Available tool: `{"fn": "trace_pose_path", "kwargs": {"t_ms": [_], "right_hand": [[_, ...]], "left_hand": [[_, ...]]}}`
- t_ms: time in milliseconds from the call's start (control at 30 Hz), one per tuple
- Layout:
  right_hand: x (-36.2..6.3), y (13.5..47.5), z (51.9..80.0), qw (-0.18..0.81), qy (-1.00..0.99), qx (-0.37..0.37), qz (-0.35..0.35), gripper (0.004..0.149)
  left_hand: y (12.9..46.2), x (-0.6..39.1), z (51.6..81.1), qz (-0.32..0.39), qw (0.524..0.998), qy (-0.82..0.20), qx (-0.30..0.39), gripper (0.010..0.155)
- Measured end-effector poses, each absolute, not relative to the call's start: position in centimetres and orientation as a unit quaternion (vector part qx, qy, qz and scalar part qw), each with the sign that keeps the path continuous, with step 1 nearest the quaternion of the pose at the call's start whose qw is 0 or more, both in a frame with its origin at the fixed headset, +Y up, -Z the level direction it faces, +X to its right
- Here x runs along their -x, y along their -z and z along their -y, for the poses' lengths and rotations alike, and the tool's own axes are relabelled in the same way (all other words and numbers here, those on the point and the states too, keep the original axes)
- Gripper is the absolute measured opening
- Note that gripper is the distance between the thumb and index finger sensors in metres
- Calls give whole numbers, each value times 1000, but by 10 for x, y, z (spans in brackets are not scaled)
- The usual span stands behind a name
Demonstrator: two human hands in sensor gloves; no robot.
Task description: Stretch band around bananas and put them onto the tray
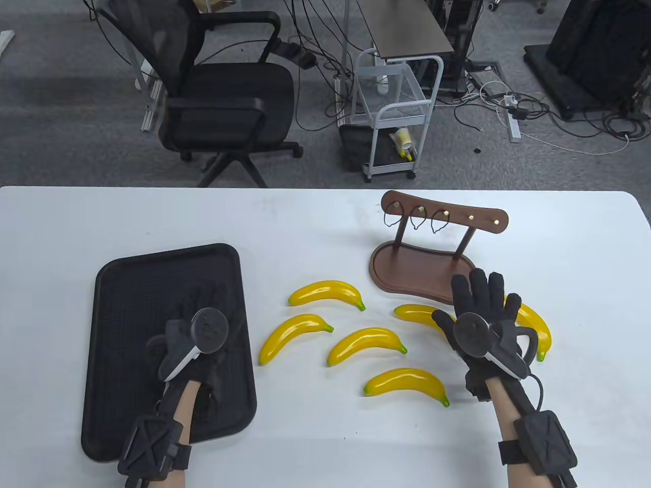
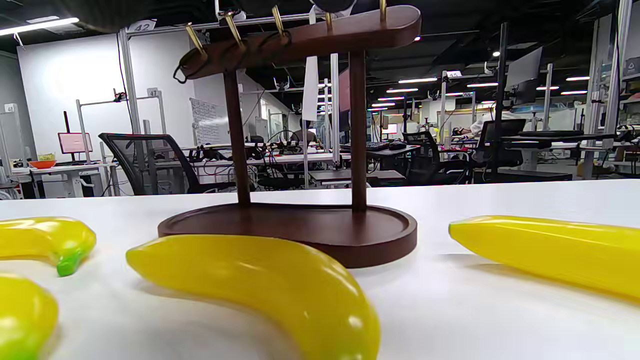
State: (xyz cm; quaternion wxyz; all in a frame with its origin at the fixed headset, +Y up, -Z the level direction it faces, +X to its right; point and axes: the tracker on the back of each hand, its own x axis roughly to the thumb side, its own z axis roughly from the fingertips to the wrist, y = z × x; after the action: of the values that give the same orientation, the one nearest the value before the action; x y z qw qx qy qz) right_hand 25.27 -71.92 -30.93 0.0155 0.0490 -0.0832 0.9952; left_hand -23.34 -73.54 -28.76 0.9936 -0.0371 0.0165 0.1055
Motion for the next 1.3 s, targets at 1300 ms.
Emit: {"fn": "trace_pose_path", "kwargs": {"t_ms": [1300], "right_hand": [[-250, 310, 720, 9, -996, -55, 73, 78]], "left_hand": [[288, 232, 737, -14, 992, -114, 44, 67]]}}
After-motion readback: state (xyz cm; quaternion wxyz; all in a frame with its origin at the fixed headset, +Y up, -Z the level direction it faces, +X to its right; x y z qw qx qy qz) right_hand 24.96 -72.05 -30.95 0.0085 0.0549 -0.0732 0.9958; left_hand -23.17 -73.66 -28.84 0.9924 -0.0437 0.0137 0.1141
